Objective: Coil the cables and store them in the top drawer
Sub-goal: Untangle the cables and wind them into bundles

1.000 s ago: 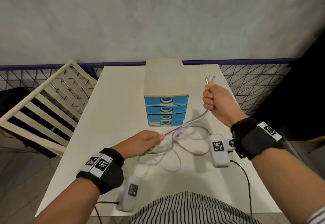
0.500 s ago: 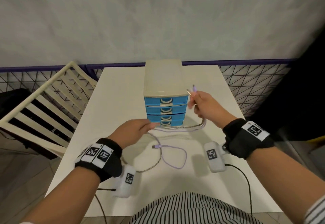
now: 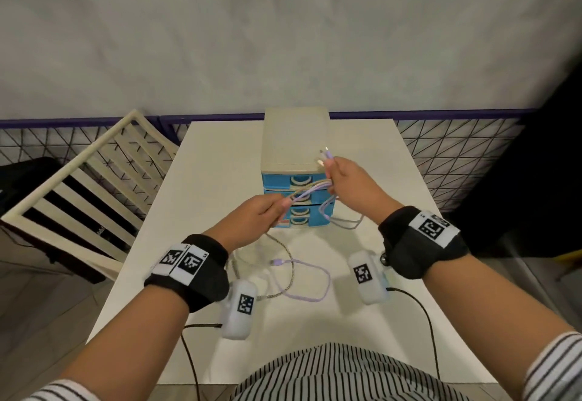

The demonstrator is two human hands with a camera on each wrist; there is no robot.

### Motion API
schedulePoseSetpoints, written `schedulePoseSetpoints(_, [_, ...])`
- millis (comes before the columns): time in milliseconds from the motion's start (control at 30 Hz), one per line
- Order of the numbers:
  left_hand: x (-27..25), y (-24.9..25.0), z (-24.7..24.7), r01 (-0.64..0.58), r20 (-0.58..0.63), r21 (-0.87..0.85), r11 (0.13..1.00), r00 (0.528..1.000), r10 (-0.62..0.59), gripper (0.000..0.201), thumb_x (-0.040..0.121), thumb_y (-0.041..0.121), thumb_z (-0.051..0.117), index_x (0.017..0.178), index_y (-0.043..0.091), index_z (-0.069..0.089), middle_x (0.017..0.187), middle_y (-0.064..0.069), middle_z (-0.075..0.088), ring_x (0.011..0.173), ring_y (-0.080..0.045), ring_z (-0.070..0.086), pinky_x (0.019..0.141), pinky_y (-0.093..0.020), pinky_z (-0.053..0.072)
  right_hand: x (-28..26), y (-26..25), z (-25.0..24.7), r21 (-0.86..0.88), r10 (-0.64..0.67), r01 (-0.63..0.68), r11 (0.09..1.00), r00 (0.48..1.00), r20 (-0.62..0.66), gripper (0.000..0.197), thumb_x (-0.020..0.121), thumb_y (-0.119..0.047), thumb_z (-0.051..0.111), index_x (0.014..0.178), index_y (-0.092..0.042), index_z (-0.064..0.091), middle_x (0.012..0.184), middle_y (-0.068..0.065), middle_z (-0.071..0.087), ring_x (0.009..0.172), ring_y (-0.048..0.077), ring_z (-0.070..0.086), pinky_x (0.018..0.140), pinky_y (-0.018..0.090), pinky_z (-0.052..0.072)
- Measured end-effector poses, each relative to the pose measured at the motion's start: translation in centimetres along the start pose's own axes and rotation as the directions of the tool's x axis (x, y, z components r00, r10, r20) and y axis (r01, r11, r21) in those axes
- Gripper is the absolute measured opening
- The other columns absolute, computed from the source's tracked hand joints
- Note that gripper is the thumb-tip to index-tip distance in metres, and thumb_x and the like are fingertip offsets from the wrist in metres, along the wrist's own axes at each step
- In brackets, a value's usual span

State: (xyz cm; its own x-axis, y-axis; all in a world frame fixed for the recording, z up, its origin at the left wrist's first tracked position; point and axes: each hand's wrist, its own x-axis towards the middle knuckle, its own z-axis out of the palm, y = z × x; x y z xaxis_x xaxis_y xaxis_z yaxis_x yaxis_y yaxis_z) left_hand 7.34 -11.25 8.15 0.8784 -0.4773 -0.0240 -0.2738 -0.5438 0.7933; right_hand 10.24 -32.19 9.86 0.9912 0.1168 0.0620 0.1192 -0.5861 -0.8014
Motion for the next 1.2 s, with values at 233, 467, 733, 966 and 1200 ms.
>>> schedulePoseSetpoints(233, [-3.7,-6.3,-0.8,0.173,0.000,0.148,0.974,0.984,-0.175,0.035,0.099,0.038,0.037,0.068,0.022,0.040,0.064,0.004,0.042,0.060,-0.014,0.040,0.063,-0.031,0.035,1.0,1.8,-4.1,0.011,0.098,-0.097,0.995,0.984,-0.150,0.039,0.104,-0.036,0.028,0.070,-0.022,0.043,0.066,-0.001,0.047,0.061,0.015,0.048,0.053,0.025,0.038])
schedulePoseSetpoints(467, [-6.5,-10.6,-1.4,0.351,0.000,0.605,0.715,0.898,-0.440,0.034,0.100,0.042,0.024,0.107,0.020,0.049,0.097,-0.006,0.063,0.102,-0.028,0.056,0.085,-0.037,0.028,1.0,3.0,-6.6,0.038,0.148,-0.143,0.989,0.954,-0.259,0.037,0.103,-0.034,0.029,0.072,-0.019,0.044,0.067,0.001,0.047,0.065,0.020,0.049,0.062,0.032,0.039])
schedulePoseSetpoints(733, [-4.7,-6.8,-1.5,0.370,0.132,0.533,0.761,0.852,-0.506,0.123,0.058,0.079,0.061,0.149,0.019,0.005,0.157,0.000,0.019,0.146,-0.018,0.012,0.116,-0.051,-0.005,-0.6,0.9,-2.8,-0.122,0.054,-0.061,0.991,0.997,-0.056,0.038,0.104,-0.032,0.030,0.069,-0.025,0.041,0.070,0.002,0.052,0.066,0.020,0.052,0.057,0.028,0.040])
schedulePoseSetpoints(966, [-0.9,2.4,-1.3,0.139,-0.101,0.272,0.952,0.988,-0.115,0.124,0.065,0.067,0.067,0.150,0.020,-0.009,0.161,0.001,0.001,0.147,-0.013,0.006,0.120,-0.044,0.010,-2.2,-0.7,1.1,-0.242,-0.010,0.048,0.969,0.988,0.153,0.030,0.104,-0.027,0.034,0.100,-0.011,0.058,0.083,0.011,0.064,0.077,0.028,0.062,0.077,0.040,0.050])
schedulePoseSetpoints(1200, [0.0,4.0,1.5,0.213,0.082,-0.104,0.972,0.975,-0.205,0.077,0.085,0.042,0.063,0.142,0.017,0.018,0.105,0.001,0.066,0.102,-0.012,0.063,0.080,-0.020,0.046,-2.7,-2.4,1.7,0.261,0.031,-0.045,0.964,0.998,0.058,0.037,0.104,-0.037,0.031,0.073,-0.021,0.046,0.082,0.016,0.068,0.043,0.007,0.042,0.051,0.025,0.041])
